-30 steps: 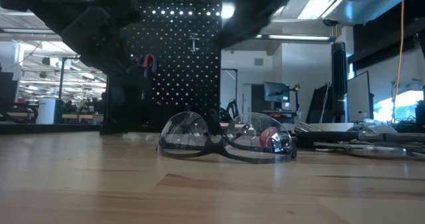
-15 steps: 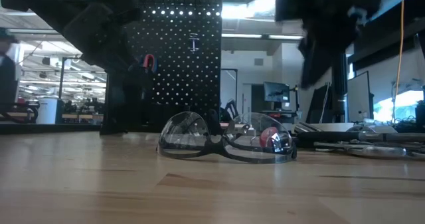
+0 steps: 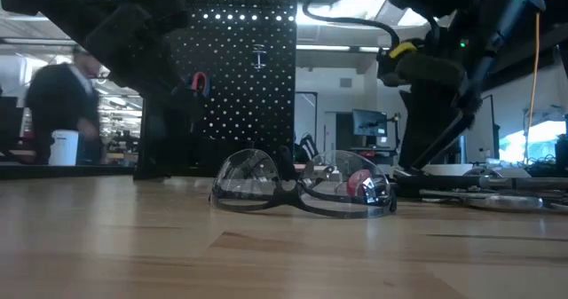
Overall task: Hang tools onto peg board
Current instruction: Put the socket wrench into the right pegboard organizer bin
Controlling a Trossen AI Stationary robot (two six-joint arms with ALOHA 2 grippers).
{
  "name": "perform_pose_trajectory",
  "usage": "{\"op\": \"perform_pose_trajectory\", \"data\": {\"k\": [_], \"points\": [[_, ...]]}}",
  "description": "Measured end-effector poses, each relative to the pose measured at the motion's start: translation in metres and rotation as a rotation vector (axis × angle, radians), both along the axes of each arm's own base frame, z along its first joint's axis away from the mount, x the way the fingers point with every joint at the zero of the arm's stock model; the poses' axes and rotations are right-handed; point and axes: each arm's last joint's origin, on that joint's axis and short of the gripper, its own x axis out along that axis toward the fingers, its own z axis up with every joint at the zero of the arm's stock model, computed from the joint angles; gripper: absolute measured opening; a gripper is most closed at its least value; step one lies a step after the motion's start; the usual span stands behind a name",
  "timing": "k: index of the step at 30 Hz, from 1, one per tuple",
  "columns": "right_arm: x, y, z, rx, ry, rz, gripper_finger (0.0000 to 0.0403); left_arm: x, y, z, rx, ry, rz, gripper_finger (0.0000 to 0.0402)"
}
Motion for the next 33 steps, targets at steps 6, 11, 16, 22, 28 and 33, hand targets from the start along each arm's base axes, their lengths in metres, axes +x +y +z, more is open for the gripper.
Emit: {"op": "perform_pose_trajectory", "data": {"k": [6,11,16,22,28,33], "points": [[-0.002,0.0,-0.009,0.032,-0.049,-0.015,0.0209,0.0,0.0,0.0,0.0,0.0,0.0,0.0155],[-0.003,-0.001,-0.01,0.021,-0.047,-0.026,0.0199,0.0,0.0,0.0,0.0,0.0,0.001,0.0155],[-0.003,-0.001,-0.012,0.019,-0.051,-0.028,0.0158,0.0,0.0,0.0,-0.001,-0.001,0.002,0.0155],[-0.003,-0.001,-0.016,0.039,-0.076,-0.026,0.0109,0.0,0.0,0.0,-0.001,-0.001,0.002,0.0155],[-0.003,-0.001,-0.016,0.033,-0.077,-0.008,0.0087,0.0,0.0,0.0,-0.003,-0.001,0.003,0.0155],[0.003,0.001,-0.007,0.015,-0.06,0.03,0.0094,0.0,0.0,0.0,-0.003,-0.001,0.003,0.0155]]}}
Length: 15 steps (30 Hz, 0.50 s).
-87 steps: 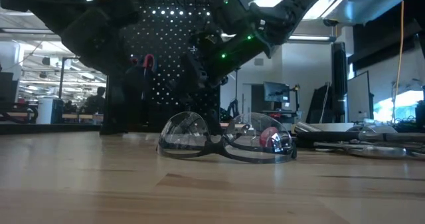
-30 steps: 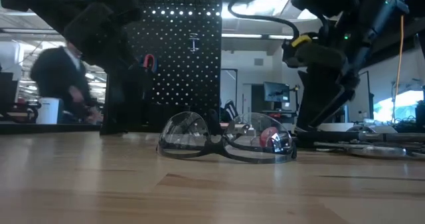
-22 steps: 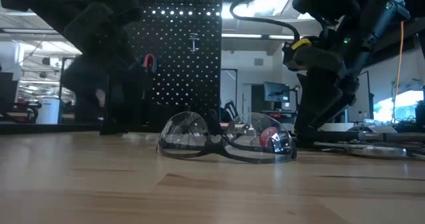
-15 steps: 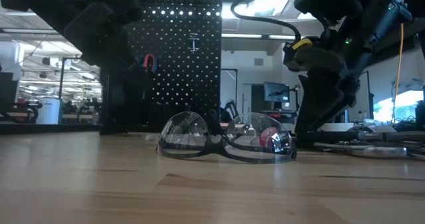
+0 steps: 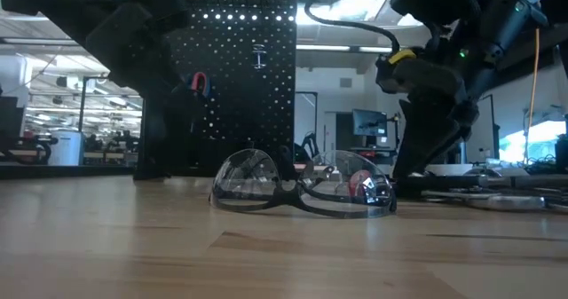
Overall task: Hang tools onto peg board
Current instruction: Put the socket wrench into the right pegboard organizer bin
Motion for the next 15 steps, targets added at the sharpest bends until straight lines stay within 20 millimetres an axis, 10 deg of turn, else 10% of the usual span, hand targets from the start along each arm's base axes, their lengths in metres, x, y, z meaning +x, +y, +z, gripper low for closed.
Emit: {"op": "perform_pose_trajectory", "data": {"k": [15], "points": [[0.04,0.007,0.066,-0.253,-0.247,0.212,0.0091,0.009,-0.003,0.012,-0.041,-0.153,-0.001,0.0155]]}}
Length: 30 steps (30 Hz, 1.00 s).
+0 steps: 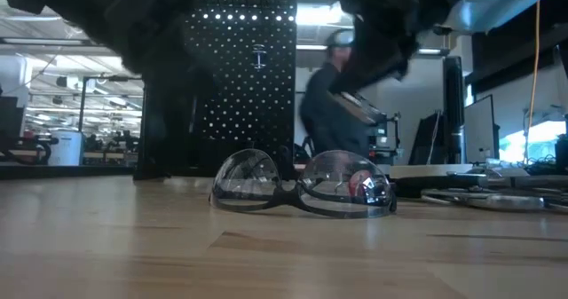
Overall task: Hang tools onto peg board
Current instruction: Put the socket wrench into the right pegboard organizer bin
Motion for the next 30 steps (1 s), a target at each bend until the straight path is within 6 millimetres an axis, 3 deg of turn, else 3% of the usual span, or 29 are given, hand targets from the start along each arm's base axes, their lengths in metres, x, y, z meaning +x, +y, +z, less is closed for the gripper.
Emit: {"op": "perform_pose_trajectory", "data": {"k": [9,15,22,30], "points": [[0.023,-0.006,0.028,-0.15,-0.331,0.161,0.0094,0.009,-0.005,0.012,-0.088,-0.151,-0.078,0.0155],[0.025,-0.015,0.032,-0.121,-0.568,0.292,0.0095,0.016,0.005,0.021,-0.128,-0.255,-0.053,0.0155],[0.022,-0.016,0.03,-0.142,-0.631,0.318,0.0096,0.027,0.016,0.034,-0.179,-0.395,-0.151,0.0155],[0.032,-0.013,0.024,-0.134,-0.733,0.342,0.0096,0.033,0.015,0.031,-0.133,-0.431,-0.206,0.0155]]}}
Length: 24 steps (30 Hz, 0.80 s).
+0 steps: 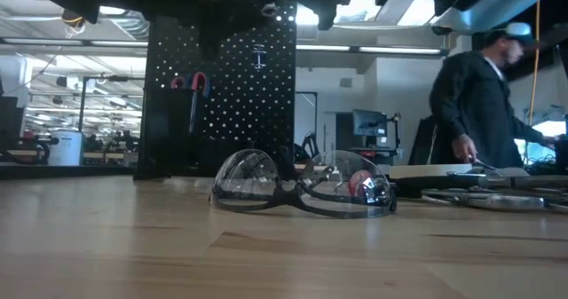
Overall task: Hang tools onto peg board
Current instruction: Put the socket wrench into the right pegboard organizer bin
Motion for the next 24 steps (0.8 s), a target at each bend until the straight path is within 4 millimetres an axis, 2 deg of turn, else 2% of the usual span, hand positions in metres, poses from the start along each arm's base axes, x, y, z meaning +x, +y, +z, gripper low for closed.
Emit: {"op": "perform_pose_trajectory", "data": {"k": [7,16,24], "points": [[0.0019,-0.0002,0.0003,0.007,-0.039,-0.019,0.0096,-0.0003,-0.0019,-0.0013,0.048,0.015,-0.012,0.0147],[0.0019,-0.0004,0.0023,-0.007,-0.056,-0.026,0.0096,-0.0001,-0.0014,-0.0015,0.08,0.019,-0.009,0.0065],[0.0018,-0.0002,0.0022,-0.008,-0.055,-0.025,0.0112,-0.0001,-0.0008,-0.0015,0.076,0.019,0.006,0.0063]]}}
